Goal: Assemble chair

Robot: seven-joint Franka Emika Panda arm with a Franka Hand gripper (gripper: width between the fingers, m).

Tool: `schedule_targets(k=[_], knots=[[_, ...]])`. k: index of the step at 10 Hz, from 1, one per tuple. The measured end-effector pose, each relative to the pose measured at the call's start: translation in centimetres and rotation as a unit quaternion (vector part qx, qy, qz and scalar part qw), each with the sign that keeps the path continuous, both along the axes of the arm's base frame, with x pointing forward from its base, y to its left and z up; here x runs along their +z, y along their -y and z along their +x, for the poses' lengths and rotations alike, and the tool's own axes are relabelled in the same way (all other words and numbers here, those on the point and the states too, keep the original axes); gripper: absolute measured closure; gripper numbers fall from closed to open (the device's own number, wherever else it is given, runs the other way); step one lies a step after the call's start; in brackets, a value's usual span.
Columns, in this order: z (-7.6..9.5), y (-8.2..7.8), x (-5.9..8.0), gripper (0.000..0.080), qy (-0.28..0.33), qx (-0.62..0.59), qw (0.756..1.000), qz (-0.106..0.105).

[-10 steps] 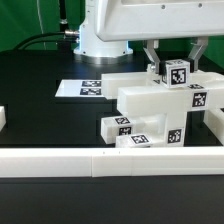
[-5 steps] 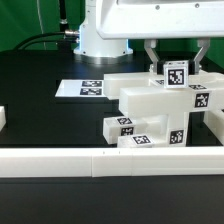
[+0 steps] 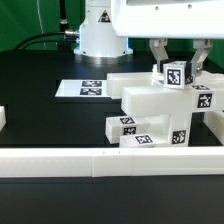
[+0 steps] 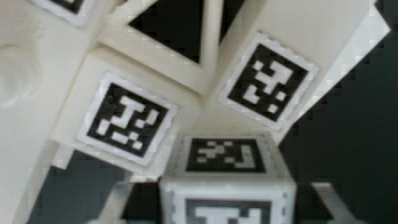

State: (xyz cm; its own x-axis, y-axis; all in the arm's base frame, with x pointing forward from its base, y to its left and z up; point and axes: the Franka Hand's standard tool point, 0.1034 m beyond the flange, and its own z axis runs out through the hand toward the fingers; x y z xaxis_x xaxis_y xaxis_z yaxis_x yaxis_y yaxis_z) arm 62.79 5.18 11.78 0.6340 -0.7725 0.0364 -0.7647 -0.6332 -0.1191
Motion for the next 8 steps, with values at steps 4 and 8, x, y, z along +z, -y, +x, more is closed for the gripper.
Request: schedule_targets(k=[4, 8], knots=[[0.02, -0.31, 0.01, 0.0515, -0.006, -0.141, 0.990, 0.025], [0.17, -0.31, 0.28, 0.0205, -0.007, -0.093, 0.995, 0.021]])
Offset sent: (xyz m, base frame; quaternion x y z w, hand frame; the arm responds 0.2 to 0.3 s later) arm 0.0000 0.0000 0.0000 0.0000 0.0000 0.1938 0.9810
